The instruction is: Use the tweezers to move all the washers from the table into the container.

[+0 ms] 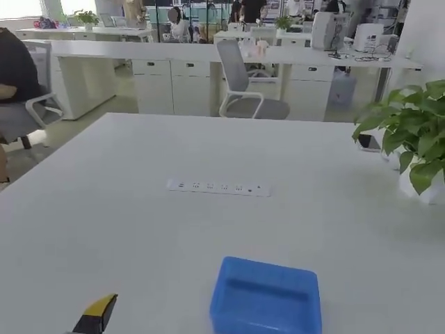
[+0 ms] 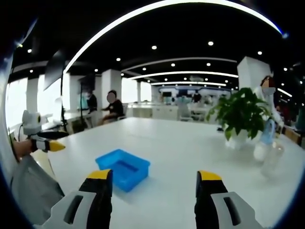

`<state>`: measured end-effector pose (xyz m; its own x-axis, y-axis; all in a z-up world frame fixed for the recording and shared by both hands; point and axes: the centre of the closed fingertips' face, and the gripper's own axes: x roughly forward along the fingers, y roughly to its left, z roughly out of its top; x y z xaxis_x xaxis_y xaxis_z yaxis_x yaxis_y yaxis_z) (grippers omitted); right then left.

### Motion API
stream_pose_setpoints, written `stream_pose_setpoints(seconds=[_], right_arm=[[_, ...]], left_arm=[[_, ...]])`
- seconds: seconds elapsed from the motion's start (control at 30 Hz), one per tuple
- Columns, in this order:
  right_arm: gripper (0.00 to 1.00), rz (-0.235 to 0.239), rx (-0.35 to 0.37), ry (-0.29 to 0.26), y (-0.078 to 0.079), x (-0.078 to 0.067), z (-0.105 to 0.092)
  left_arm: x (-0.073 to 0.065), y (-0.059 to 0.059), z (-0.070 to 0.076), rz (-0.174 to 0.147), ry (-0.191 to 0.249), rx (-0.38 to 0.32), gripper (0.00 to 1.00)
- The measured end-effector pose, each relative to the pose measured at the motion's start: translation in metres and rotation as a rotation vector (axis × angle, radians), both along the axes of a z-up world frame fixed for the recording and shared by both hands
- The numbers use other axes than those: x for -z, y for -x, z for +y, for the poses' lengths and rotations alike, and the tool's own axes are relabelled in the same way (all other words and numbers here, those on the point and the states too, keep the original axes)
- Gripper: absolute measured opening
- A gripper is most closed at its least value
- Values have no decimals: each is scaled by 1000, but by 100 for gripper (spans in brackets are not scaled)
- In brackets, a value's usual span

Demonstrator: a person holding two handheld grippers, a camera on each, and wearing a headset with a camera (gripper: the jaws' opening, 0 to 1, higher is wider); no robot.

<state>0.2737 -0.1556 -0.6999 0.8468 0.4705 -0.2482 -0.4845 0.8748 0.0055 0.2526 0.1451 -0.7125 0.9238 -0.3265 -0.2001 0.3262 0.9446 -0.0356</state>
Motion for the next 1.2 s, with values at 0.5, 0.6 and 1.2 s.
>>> stream_pose_setpoints(seconds=[0.5, 0.6, 1.2], right_arm=[[71, 3, -13, 14, 3, 1, 3], [72, 37, -30, 63, 4, 10, 5], [24, 282, -570, 229, 50, 75, 96]], left_arm=[[-1, 5, -11, 8, 13, 56, 91], [6, 11, -19, 55, -6, 119, 82], [74, 56, -68, 390, -215, 597, 40]])
